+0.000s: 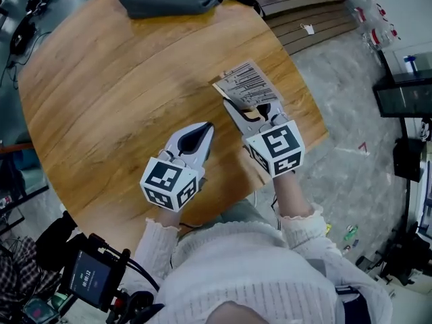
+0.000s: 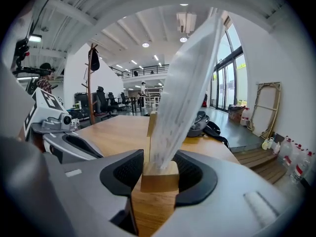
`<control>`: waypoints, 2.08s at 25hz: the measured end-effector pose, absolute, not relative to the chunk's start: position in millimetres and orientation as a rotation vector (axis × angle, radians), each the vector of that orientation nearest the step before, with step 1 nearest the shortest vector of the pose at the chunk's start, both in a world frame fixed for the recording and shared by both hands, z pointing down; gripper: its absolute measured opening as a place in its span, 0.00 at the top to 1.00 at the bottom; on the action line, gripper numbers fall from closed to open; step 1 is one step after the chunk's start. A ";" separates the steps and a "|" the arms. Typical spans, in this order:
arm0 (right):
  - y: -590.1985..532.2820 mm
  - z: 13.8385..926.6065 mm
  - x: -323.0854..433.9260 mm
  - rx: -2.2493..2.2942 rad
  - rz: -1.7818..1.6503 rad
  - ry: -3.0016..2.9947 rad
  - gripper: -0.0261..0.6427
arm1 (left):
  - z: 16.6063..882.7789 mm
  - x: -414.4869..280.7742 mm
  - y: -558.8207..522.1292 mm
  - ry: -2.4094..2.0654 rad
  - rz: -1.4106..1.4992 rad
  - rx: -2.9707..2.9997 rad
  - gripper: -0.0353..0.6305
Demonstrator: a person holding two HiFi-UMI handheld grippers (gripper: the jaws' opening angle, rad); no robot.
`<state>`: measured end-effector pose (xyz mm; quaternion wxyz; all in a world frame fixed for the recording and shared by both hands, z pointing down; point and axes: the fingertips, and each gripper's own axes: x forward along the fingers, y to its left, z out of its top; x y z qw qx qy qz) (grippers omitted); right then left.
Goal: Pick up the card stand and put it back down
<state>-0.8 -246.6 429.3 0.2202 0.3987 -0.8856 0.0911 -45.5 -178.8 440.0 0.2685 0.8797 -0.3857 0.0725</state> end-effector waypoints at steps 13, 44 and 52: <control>-254.8 469.4 -4.6 1.018 0.325 -2.389 0.68 | 441.7 -42.9 -192.8 -1.050 0.215 2.317 0.94; -263.1 532.4 -10.4 1.004 0.341 -2.258 0.64 | 476.8 -36.7 -189.5 -0.953 0.227 2.296 0.94; -240.1 498.6 7.0 1.041 0.362 -2.282 0.65 | 448.8 -31.6 -179.8 -0.974 0.261 2.337 0.94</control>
